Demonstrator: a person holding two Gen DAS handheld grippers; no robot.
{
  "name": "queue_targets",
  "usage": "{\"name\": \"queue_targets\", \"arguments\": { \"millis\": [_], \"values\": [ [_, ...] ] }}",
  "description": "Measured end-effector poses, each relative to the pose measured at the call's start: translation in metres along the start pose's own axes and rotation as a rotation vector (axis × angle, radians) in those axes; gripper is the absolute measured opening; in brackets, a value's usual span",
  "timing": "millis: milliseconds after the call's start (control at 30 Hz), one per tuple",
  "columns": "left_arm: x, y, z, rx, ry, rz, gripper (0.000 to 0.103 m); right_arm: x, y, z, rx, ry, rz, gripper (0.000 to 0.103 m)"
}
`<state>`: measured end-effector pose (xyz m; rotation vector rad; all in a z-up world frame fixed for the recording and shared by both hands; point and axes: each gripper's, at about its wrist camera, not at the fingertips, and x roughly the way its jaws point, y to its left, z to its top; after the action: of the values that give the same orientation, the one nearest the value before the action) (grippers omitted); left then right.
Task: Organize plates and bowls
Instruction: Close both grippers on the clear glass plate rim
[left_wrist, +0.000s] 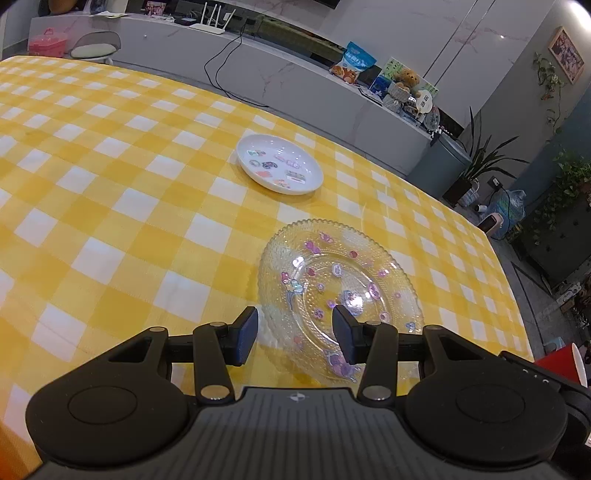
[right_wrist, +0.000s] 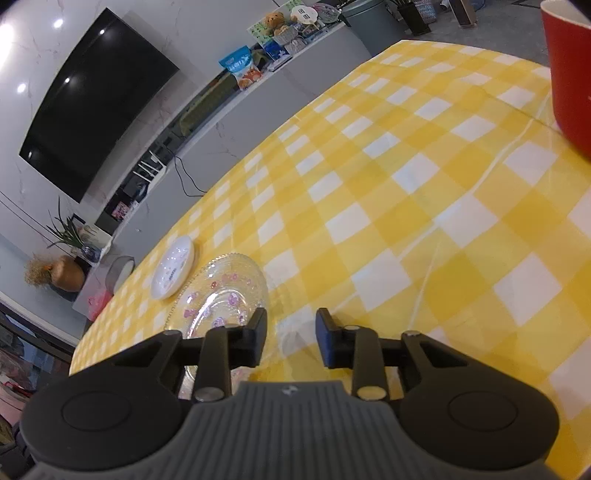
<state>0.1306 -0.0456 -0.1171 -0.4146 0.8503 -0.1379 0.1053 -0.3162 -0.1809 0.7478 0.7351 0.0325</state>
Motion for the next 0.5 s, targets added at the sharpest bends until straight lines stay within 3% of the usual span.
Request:
{"name": "queue_targets", "arguments": {
  "millis": [300,500],
  "values": [
    [0.007,0.005,0.004,-0.010,-0.036,-0.029,0.049,0.010,0.004,-0.001,-0.016,-0.006,0.035,0.023],
    [0.012,0.010,0.009,-0.052,-0.047,-0.017,0.037,0.018,0.006,0.000,-0.025,-0.002,0.050,0.017]
  ]
}}
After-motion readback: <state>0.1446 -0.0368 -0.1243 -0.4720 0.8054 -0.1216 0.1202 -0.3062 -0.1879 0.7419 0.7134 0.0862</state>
